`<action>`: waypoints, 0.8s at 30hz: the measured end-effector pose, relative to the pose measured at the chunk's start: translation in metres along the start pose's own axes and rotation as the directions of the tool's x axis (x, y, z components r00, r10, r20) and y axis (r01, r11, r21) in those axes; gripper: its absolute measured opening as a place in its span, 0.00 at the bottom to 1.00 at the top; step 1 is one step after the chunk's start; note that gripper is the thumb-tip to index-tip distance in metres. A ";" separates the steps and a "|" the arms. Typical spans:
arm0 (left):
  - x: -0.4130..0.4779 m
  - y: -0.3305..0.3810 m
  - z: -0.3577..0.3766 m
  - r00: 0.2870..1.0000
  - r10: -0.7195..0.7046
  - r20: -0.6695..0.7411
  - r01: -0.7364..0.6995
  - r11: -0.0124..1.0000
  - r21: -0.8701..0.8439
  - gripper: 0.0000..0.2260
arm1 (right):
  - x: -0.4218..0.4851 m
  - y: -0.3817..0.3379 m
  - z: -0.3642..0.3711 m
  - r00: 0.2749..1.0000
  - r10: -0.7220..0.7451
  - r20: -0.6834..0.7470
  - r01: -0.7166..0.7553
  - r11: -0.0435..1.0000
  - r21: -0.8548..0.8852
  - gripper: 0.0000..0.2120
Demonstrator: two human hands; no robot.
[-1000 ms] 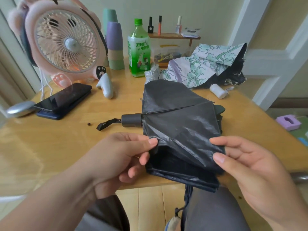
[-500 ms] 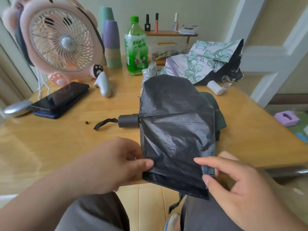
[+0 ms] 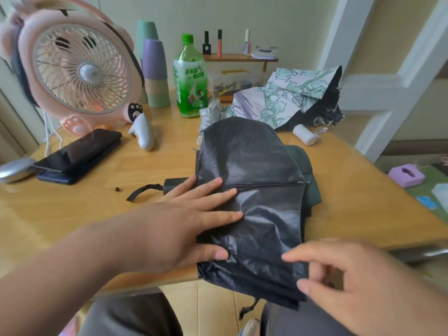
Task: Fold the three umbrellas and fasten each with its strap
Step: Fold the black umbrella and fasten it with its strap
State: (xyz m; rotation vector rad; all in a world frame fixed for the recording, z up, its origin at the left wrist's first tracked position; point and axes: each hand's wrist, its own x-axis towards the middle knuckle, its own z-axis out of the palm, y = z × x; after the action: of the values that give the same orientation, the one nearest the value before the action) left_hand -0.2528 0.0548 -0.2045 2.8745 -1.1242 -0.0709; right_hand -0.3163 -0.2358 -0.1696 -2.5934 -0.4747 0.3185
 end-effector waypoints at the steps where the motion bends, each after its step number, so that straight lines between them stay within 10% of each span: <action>1: -0.002 -0.001 0.002 1.000 0.019 -0.018 -0.019 1.000 -0.016 0.31 | 0.005 -0.003 -0.010 0.999 0.030 -0.018 -0.029 0.998 0.049 0.11; 4: -0.002 -0.005 0.009 0.994 0.044 -0.101 -0.054 0.994 -0.098 0.26 | 0.040 0.004 -0.032 0.922 0.056 -0.383 -0.007 0.992 0.128 0.08; 6: -0.002 -0.005 0.011 0.981 0.045 -0.191 -0.069 0.990 -0.121 0.23 | 0.072 0.012 -0.041 0.880 0.057 -0.472 -0.043 0.998 0.040 0.27; 12: 0.005 -0.012 -0.001 0.775 -0.211 -0.596 0.068 0.965 -0.253 0.11 | 0.129 0.032 -0.041 0.968 0.212 -0.136 -0.198 0.974 0.106 0.64; 17: 0.018 -0.035 -0.023 0.796 -0.598 -0.094 0.551 0.780 -0.295 0.25 | 0.140 0.042 -0.033 0.969 0.123 -0.216 -0.086 0.981 0.175 0.59; 24: 0.049 -0.062 -0.030 0.821 -0.551 -0.152 0.515 0.828 -0.221 0.21 | 0.180 0.040 -0.039 0.930 0.066 -0.361 0.003 0.982 0.188 0.50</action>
State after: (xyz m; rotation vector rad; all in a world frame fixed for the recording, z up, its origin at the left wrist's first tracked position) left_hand -0.1733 0.0681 -0.1800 2.8555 -0.2318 0.1078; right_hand -0.1293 -0.2158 -0.1810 -2.4027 -0.2554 -0.1096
